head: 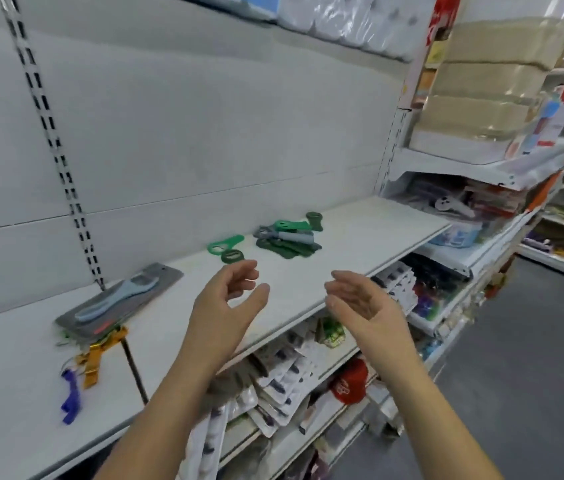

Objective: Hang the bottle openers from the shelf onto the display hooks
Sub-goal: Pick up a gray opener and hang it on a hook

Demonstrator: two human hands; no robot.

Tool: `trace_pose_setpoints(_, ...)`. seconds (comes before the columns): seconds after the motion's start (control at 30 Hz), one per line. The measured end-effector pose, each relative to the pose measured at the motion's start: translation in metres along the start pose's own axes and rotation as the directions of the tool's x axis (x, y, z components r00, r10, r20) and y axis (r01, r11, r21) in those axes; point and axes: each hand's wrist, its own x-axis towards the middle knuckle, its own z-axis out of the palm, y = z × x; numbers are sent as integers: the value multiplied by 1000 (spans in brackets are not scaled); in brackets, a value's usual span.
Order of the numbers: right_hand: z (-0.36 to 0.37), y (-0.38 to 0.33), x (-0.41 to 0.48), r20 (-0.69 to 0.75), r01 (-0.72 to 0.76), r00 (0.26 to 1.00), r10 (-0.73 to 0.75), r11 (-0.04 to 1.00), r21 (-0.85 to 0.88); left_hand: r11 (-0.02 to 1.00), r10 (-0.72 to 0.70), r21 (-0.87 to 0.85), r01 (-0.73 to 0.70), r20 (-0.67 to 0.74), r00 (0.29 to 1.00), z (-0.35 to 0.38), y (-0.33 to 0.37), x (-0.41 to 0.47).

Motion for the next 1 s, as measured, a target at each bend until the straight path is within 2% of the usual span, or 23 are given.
trace_pose_setpoints(0.2, 4, 33, 96, 120, -15, 993, 10, 999, 38, 978, -84, 186, 92, -51, 995, 8, -14, 58)
trace_pose_setpoints(0.47, 2, 69, 217, 311, 56, 949, -57, 998, 14, 866, -221, 390, 313, -261, 940, 29, -24, 112)
trace_pose_setpoints(0.53, 3, 75, 241, 327, 58, 943, -53, 998, -7, 792, -258, 472, 388, -317, 913, 36, -27, 121)
trace_pose_setpoints(0.6, 5, 79, 259, 359, 77, 932, -46, 995, -71, 669, -304, 569, 477, -377, 875, 41, -30, 128)
trace_pose_setpoints(0.7, 11, 83, 274, 422, 156, 905, -51, 964, -217, 369, -360, 743, 558, -439, 823, 53, -36, 137)
trace_pose_setpoints(0.73, 13, 83, 277, 437, 195, 898, -55, 939, -282, 293, -364, 781, 551, -442, 820, 56, -37, 140)
trace_pose_setpoints(0.8, 16, 86, 284, 460, 288, 886, -56, 845, -451, 225, -379, 810, 542, -440, 814, 58, -39, 147)
trace_pose_setpoints(0.9, 19, 94, 291, 494, 400, 868, -40, 647, -649, 258, -452, 775, 578, -432, 781, 52, -41, 153)
trace_pose_setpoints(1.0, 21, 89, 295, 490, 400, 872, -4, 582, -708, 372, -525, 681, 631, -406, 748, 42, -39, 153)
